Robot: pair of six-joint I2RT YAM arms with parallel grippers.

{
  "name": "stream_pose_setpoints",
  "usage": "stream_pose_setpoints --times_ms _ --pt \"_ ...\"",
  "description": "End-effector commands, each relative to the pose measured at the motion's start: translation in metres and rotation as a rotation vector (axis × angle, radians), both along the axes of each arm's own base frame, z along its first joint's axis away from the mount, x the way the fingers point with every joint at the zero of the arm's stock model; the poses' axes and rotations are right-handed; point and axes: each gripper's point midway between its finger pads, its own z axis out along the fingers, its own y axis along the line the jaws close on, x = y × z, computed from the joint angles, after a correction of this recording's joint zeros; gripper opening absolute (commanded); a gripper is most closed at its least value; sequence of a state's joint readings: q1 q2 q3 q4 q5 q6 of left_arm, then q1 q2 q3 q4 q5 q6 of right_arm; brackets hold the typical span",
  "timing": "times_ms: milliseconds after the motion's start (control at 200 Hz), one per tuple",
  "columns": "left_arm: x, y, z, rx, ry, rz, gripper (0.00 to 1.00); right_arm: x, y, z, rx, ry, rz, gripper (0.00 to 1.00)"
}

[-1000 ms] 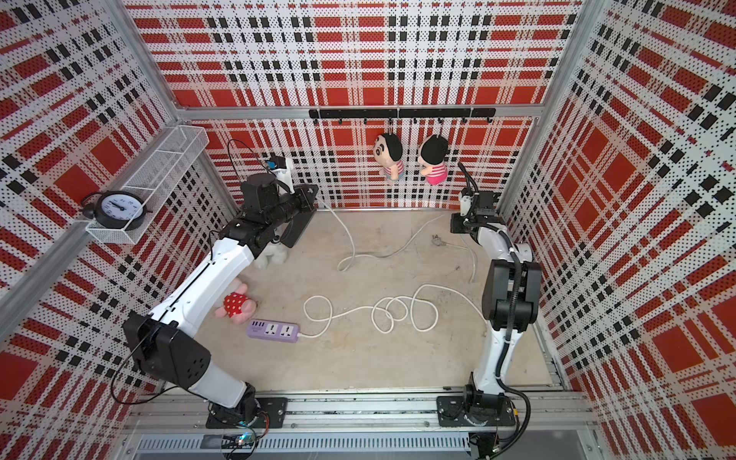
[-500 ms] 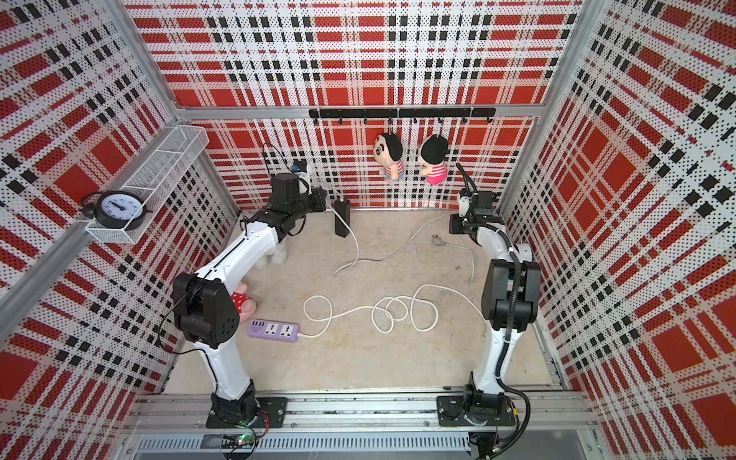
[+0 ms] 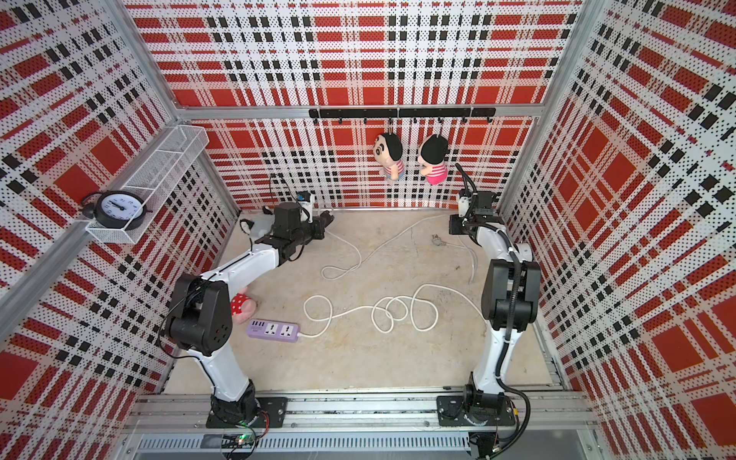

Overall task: Unwrap the cord wrapped around the power strip
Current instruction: Place the power cord at the center of the board.

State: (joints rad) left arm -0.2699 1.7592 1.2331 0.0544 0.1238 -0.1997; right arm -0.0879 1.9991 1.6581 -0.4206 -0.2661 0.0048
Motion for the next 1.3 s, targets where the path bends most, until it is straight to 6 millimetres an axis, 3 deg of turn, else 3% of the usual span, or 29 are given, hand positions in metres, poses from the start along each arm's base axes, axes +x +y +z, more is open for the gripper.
stream_pose_setpoints --times_ms 0,240,306,396,511,706,852,897,917,1112,1177,1217,1247,1297 --pt "-0.024 0.001 0.046 -0.072 -0.129 -0.003 0.0 -0.001 0.004 0.001 -0.02 0.0 0.025 0.0" --pt "-0.091 0.022 0.004 -0.215 -0.042 0.084 0.0 -0.002 0.004 -0.001 -0.015 -0.002 0.023 0.0" --pt "-0.1 0.023 -0.008 -0.239 -0.022 0.086 0.27 -0.001 0.005 -0.002 -0.01 -0.002 0.022 0.0" --pt "-0.104 0.021 -0.019 -0.237 0.006 0.08 0.4 0.0 0.007 0.0 0.003 -0.004 0.027 0.0" --pt "-0.1 0.019 -0.011 -0.243 -0.012 0.071 0.75 -0.003 0.009 0.003 0.009 0.001 0.035 0.03" --pt "-0.085 0.025 0.02 -0.211 -0.068 0.091 0.99 -0.012 0.01 0.009 -0.007 -0.001 0.044 0.11" --pt "-0.083 0.036 0.043 -0.182 -0.091 0.113 0.98 -0.019 0.006 0.021 -0.036 -0.018 0.033 0.35" --pt "-0.086 0.039 0.05 -0.173 -0.094 0.125 0.98 -0.021 0.006 0.027 -0.039 -0.025 0.035 0.37" --pt "-0.083 0.053 0.051 -0.17 -0.096 0.16 0.98 -0.022 0.007 0.03 -0.038 -0.03 0.036 0.41" --pt "-0.091 0.075 0.055 -0.134 -0.048 0.234 0.98 -0.032 0.024 0.05 -0.04 -0.062 0.08 0.48" --pt "-0.092 0.094 0.053 -0.047 -0.06 0.298 0.98 -0.038 0.035 0.058 -0.01 -0.128 0.121 0.49" --pt "-0.092 0.111 0.051 -0.005 -0.074 0.357 0.98 -0.04 0.038 0.065 0.003 -0.204 0.122 0.65" --pt "-0.092 0.125 0.048 0.02 -0.089 0.402 0.98 -0.042 0.036 0.067 0.001 -0.25 0.105 0.97" --pt "-0.094 0.148 0.042 0.026 -0.119 0.469 0.98 -0.047 0.033 0.07 0.001 -0.306 0.07 1.0"
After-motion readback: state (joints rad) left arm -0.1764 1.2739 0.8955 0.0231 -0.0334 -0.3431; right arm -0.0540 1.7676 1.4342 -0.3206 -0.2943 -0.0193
